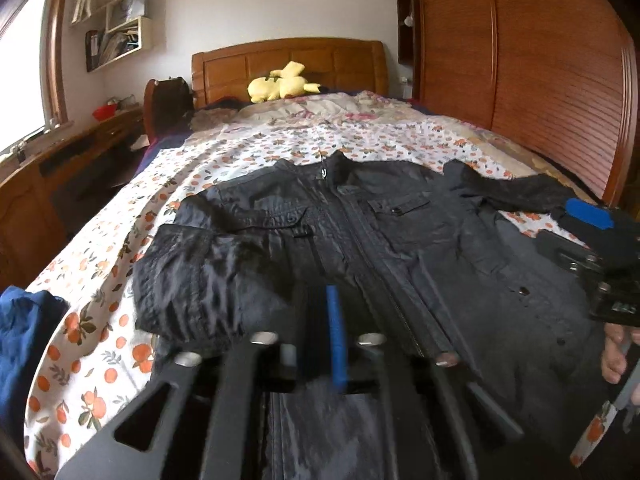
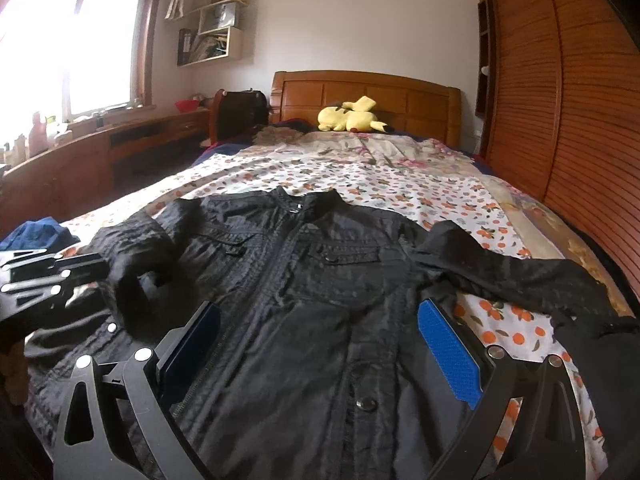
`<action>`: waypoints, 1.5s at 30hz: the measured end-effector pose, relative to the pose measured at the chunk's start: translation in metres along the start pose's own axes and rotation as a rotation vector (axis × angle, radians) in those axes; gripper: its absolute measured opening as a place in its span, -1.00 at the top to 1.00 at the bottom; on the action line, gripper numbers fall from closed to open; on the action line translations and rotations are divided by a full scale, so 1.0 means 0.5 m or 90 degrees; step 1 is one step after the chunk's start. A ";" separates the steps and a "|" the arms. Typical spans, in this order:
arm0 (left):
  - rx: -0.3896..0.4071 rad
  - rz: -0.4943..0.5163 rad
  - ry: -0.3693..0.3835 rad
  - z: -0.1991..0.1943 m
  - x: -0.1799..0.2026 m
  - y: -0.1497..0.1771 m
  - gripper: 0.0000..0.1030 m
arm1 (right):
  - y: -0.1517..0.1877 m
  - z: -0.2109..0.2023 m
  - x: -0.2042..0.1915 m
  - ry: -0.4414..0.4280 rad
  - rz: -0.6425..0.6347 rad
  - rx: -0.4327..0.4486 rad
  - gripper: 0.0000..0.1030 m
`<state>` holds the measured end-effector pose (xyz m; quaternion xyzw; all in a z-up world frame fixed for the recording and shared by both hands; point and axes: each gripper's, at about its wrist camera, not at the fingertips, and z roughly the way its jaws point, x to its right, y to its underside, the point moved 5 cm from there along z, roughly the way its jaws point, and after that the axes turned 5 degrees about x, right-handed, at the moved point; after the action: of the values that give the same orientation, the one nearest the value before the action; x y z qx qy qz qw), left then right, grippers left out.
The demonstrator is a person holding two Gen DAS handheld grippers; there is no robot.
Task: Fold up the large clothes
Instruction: 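Open the left tool and release the sleeve onto the jacket front, then grasp the other sleeve with the right tool and fold it across the body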
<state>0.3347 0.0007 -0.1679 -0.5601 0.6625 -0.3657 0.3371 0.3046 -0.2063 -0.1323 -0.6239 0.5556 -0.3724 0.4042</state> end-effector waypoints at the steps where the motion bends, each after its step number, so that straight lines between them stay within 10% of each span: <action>1: 0.009 -0.008 -0.001 -0.012 -0.008 0.003 0.10 | -0.003 0.003 -0.009 -0.004 -0.001 0.000 -0.86; 8: 0.069 -0.025 -0.047 -0.084 -0.076 -0.008 -0.95 | -0.004 0.027 -0.067 -0.032 -0.012 -0.011 -0.86; 30: 0.100 -0.030 -0.111 -0.213 -0.228 0.040 -0.96 | 0.035 0.202 -0.357 -0.230 -0.017 -0.125 -0.57; 35: 0.085 -0.032 -0.114 -0.213 -0.248 0.058 -0.96 | 0.070 0.238 -0.397 -0.273 -0.022 -0.182 -0.21; 37: 0.081 -0.039 -0.110 -0.213 -0.253 0.063 -0.96 | 0.077 0.239 -0.409 -0.304 -0.023 -0.193 0.80; 45: 0.081 -0.048 -0.102 -0.211 -0.254 0.063 -0.96 | 0.000 0.143 -0.359 -0.352 0.018 -0.113 0.89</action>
<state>0.2471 0.1407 -0.1370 -0.5899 0.5871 -0.3734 0.4098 0.3512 -0.0212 -0.1635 -0.7268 0.4632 -0.1326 0.4895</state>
